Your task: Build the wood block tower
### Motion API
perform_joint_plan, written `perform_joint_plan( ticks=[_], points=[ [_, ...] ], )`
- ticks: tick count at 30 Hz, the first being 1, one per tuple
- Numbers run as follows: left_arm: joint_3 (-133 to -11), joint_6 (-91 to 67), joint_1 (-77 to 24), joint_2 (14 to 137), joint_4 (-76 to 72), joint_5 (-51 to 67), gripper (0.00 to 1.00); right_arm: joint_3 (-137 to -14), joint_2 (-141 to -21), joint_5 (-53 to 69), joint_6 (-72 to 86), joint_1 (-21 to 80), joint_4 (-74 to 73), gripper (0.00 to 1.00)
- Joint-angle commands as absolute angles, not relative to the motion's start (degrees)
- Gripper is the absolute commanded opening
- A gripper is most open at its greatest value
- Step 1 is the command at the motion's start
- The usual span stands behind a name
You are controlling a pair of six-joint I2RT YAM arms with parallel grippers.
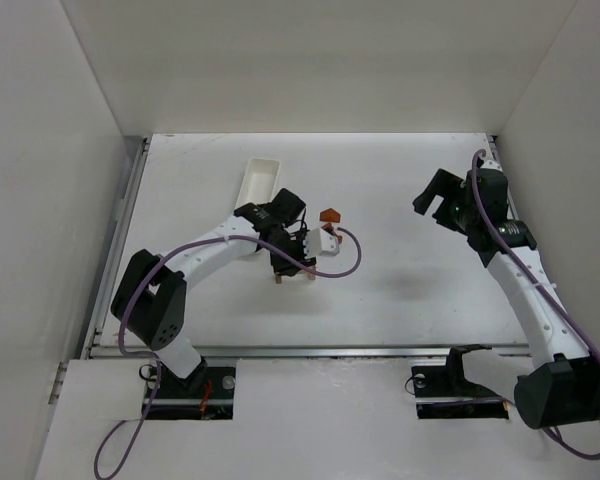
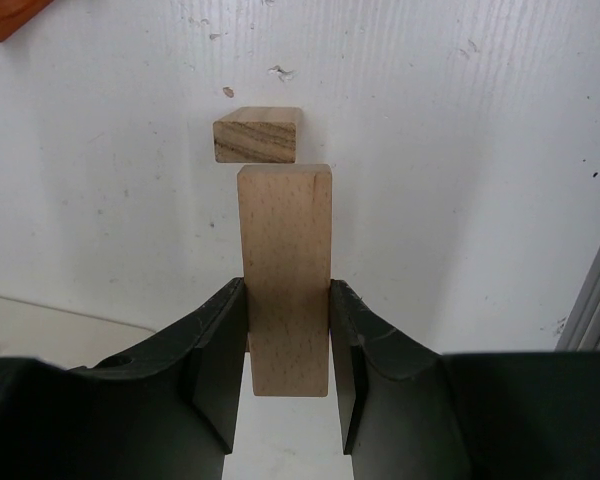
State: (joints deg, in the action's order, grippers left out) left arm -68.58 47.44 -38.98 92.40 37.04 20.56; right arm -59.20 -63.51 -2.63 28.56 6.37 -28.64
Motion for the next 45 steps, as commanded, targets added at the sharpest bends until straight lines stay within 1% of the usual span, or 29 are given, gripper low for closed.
perform_joint_plan(
  ticks=[1,11,17,26,32,36,38,40,41,44,45],
  points=[
    [-67.76,47.29,-39.11,89.3,36.91,21.09,0.0,-61.26,-63.28,-3.78,29.09,6.94,-26.28,1.0],
    [-67.76,46.68,-39.11,89.3,36.3,21.09,0.0,-61.26,-63.28,-3.78,29.09,7.47,-26.81,1.0],
    [-70.22,46.14,-39.11,90.44,35.77,21.62,0.0,-61.26,-63.28,-3.78,29.09,7.47,-26.81,1.0],
    [-69.7,46.67,-39.11,90.44,35.24,21.62,0.0,-60.73,-63.28,-4.31,29.09,7.47,-26.81,1.0],
    [-71.63,46.06,-39.11,90.44,36.56,21.09,0.0,-60.73,-63.28,-3.26,29.09,8.0,-26.81,1.0],
    [-75.49,41.76,-36.31,87.63,38.67,23.11,0.0,-58.28,-61.44,-3.25,28.39,11.59,-27.33,1.0],
    [-77.6,36.76,-33.67,85.96,38.67,23.12,0.0,-57.05,-60.73,-4.12,28.39,14.74,-27.86,1.0],
    [-77.61,32.37,-31.65,84.56,38.67,23.12,0.0,-57.04,-61.34,-4.66,30.66,17.48,-28.56,1.0],
    [-77.61,28.52,-29.73,82.9,37.89,23.12,0.0,-56.43,-61.87,-5.44,30.67,20.71,-29.09,1.0],
    [-74.11,23.66,-27.25,78.86,36.3,23.12,0.0,-55.81,-63.8,-7.38,33.47,25.82,-29.71,1.0],
    [-72.96,21.73,-26.72,77.79,35.17,22.16,0.0,-55.29,-63.81,-7.38,34.27,29.32,-29.71,1.0]
  ],
)
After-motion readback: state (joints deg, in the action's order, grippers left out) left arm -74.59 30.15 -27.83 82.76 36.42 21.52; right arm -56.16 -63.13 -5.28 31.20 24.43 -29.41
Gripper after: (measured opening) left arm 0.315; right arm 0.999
